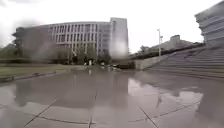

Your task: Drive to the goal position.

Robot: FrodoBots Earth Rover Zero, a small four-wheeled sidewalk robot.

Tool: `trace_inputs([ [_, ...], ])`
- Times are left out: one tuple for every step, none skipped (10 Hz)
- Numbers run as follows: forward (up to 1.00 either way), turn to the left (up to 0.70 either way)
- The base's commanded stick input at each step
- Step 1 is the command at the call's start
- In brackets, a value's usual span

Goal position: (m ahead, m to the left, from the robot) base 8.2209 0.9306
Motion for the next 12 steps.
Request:
trace_inputs([
  [0.70, -0.01],
  [0.70, 0.00],
  [0.70, 0.00],
  [0.70, 0.00],
  [0.70, 0.00],
  [0.70, 0.00],
  [0.70, 0.00],
  [0.70, 0.00],
  [0.70, 0.00],
  [0.70, 0.00],
  [0.70, 0.00],
  [0.70, 0.00],
])
